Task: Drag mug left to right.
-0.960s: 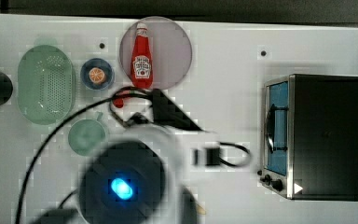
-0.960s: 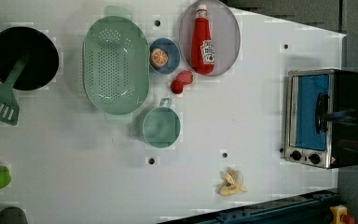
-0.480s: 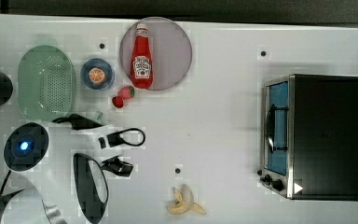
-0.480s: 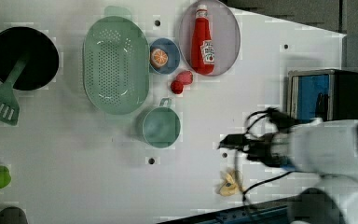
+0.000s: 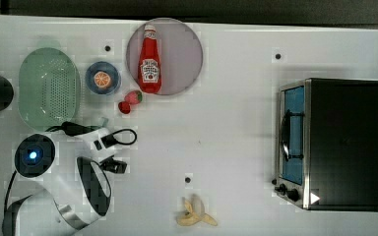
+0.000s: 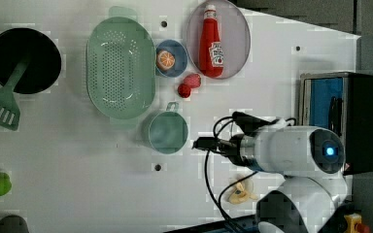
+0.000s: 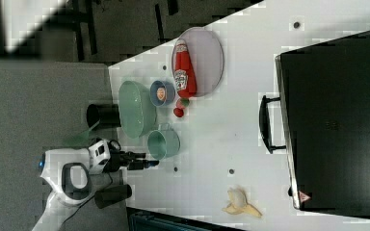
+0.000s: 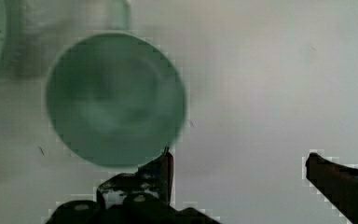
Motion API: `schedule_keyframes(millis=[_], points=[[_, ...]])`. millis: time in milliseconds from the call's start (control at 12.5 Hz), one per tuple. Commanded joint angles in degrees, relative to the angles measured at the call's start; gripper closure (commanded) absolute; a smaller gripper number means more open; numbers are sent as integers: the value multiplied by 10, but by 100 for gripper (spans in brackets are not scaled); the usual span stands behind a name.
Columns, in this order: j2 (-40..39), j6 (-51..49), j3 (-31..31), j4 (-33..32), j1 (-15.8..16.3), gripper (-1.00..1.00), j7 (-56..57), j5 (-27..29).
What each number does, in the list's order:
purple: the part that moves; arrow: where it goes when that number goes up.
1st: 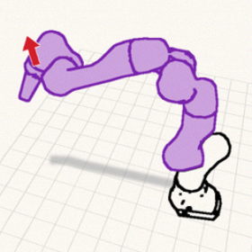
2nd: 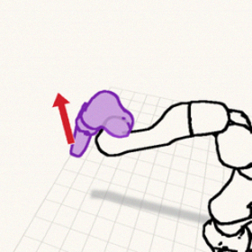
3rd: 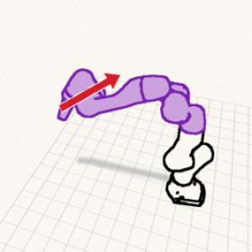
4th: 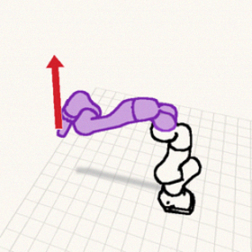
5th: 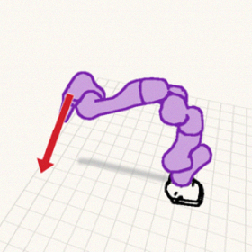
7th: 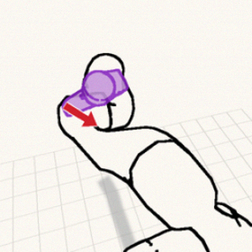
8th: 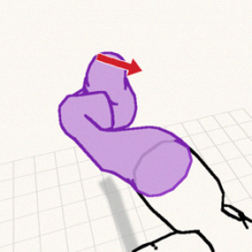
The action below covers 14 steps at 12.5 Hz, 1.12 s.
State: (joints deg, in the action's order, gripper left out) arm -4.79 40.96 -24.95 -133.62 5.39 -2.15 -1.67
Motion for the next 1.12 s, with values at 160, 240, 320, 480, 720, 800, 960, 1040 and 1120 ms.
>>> schedule_keyframes(millis=[160, 240, 320, 480, 720, 800, 960, 1040, 1120], points=[[-70, 103, 1, 4, -10, -100, 32, -69], [-91, 129, 4, 4, -10, -100, 32, -84], [-109, 145, 6, 4, -10, -100, 32, -94], [-141, 161, 9, 7, -10, -100, 32, -112], [-177, 197, 13, 7, -10, -100, 31, -153], [-187, 215, 15, 7, -10, -92, 31, -165], [-202, 233, 17, 7, -10, -42, 31, -168], [-203, 233, 19, 7, -10, -17, 31, -168], [-202, 233, 20, 5, -10, 6, 31, -168]])
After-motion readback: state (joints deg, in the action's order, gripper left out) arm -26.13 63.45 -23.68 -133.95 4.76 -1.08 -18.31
